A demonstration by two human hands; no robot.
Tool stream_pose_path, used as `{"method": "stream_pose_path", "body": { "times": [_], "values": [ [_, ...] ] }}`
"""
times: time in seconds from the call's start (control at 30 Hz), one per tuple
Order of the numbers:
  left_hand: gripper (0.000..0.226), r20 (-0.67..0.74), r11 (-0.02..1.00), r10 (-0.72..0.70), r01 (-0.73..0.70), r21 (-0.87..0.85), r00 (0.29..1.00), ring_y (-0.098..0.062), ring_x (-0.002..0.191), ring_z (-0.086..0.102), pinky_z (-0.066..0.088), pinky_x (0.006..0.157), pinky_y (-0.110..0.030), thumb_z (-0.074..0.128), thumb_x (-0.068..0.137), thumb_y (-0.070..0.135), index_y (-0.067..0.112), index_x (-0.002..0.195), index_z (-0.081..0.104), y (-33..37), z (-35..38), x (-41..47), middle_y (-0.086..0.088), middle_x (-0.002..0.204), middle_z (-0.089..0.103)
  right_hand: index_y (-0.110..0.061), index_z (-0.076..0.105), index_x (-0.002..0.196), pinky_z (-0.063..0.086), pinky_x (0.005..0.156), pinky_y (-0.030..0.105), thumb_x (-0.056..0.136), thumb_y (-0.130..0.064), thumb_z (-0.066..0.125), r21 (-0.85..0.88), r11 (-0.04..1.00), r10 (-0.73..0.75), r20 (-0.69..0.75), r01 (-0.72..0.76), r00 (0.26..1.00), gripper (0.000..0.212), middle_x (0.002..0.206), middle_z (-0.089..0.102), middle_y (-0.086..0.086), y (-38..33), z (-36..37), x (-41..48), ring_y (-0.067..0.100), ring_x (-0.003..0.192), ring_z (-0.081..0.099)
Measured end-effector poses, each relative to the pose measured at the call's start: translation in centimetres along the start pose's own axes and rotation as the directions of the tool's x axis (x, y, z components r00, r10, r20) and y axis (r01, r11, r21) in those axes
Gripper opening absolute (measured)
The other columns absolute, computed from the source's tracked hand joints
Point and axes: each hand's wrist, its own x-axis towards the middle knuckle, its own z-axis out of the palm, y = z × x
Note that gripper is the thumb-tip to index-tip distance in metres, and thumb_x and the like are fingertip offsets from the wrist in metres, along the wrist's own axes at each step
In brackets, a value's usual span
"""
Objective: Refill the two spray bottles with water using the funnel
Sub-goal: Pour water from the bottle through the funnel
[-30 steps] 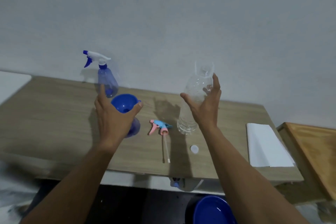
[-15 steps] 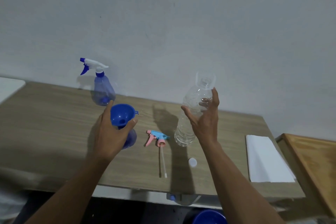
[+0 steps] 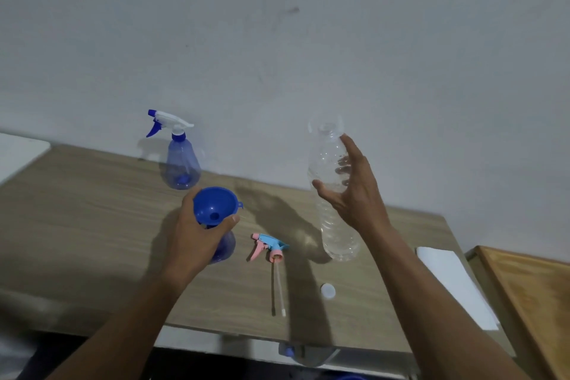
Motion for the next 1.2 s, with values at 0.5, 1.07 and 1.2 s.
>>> {"method": "stream_pose_path", "body": {
  "times": [0.5, 1.07, 1.2],
  "values": [
    [0.067, 0.041, 0.996, -0.029, 0.033, -0.087, 0.999, -0.003, 0.096, 0.062, 0.051, 0.082, -0.030, 0.090, 0.067, 0.031, 0.036, 0.121, 0.050, -2.2, -0.5, 1.8, 0.016, 0.105, 0.064, -0.063, 0.003, 0.145, 0.055, 0.070, 0.034, 0.088, -0.038, 0.072, -0.433, 0.850, -0.062, 0.480, 0.298, 0.875, 0.093, 0.121, 0.042, 0.000, -7.5, -2.5, 1.1, 0.017, 0.079, 0.051],
    [0.069, 0.103, 0.994, -0.021, 0.032, -0.108, 0.994, -0.005, 0.101, 0.062, 0.055, 0.089, -0.038, 0.087, 0.058, 0.042, 0.042, 0.118, 0.053, -2.8, -0.9, 2.5, 0.018, 0.109, 0.064, -0.053, 0.000, 0.153, 0.038, 0.069, 0.026, 0.091, -0.033, 0.068, -0.558, 0.644, -0.061, 0.644, 0.523, 0.763, 0.095, 0.132, 0.041, 0.008, -9.0, 1.4, 1.4, 0.024, 0.102, 0.055],
    [0.068, 0.116, 0.994, -0.013, 0.026, -0.109, 0.993, -0.005, 0.101, 0.062, 0.056, 0.088, -0.037, 0.088, 0.060, 0.040, 0.042, 0.118, 0.052, -2.7, -0.9, 2.6, 0.018, 0.109, 0.064, -0.051, 0.000, 0.154, 0.036, 0.069, 0.025, 0.091, -0.033, 0.069, -0.574, 0.607, -0.055, 0.660, 0.550, 0.749, 0.096, 0.132, 0.042, 0.008, -9.4, 1.5, 1.7, 0.023, 0.100, 0.055]
  ]
}}
